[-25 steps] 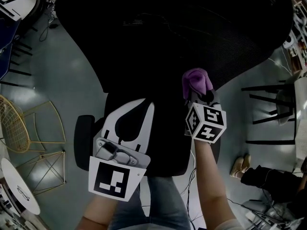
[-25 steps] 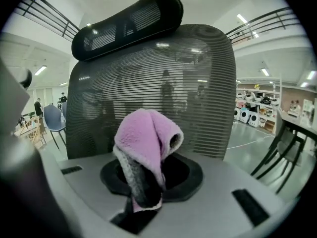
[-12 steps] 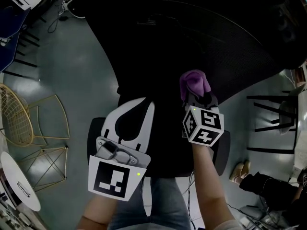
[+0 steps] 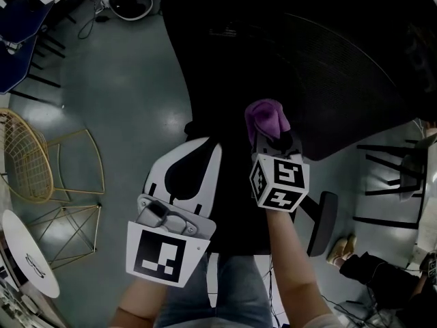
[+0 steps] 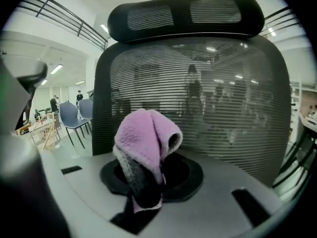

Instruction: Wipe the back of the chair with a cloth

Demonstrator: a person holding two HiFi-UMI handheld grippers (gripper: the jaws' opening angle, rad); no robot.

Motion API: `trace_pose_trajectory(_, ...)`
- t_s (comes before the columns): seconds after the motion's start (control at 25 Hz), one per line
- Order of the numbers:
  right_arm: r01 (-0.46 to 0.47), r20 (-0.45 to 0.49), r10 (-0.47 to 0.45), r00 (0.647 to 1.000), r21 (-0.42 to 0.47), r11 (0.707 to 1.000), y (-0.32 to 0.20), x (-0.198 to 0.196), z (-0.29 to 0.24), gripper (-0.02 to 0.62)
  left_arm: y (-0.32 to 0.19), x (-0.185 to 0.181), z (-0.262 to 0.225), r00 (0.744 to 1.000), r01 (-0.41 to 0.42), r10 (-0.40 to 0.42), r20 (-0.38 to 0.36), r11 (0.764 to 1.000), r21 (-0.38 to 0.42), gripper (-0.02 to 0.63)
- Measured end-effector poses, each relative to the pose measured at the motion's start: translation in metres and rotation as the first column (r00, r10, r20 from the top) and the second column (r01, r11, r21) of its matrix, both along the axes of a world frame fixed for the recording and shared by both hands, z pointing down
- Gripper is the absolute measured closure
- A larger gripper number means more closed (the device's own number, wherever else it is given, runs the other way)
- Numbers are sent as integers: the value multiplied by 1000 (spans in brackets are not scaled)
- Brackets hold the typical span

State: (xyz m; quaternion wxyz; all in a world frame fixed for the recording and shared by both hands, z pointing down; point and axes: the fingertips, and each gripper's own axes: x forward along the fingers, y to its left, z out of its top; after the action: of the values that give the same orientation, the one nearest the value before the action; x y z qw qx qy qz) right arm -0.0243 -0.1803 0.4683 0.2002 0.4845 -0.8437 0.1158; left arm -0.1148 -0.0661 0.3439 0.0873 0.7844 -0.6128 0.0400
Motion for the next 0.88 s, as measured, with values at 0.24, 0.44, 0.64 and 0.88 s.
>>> trace_pose_trajectory(0.24,-21,34,21,999,-17,1000,6,-23,1,500,7,-23,2,1000,18,-18,0,1000,-2,594)
trace_pose_trajectory(0.44,27,62,-25,998,-30,999,15,-51,1,500,9,-33,3,1000,28,-28,-3,1000,-2,594)
trace_pose_trajectory(0.64,97,64,-94,994,-33,995,24,-89,1,499,9,-41,5,999,38,-38,-5,999,-9,594)
trace_pose_trajectory(0.88,132,72,-129,989,-39,991,32,-108,2,500,11,-52,7,998,60,-60,-10,998,-11,594)
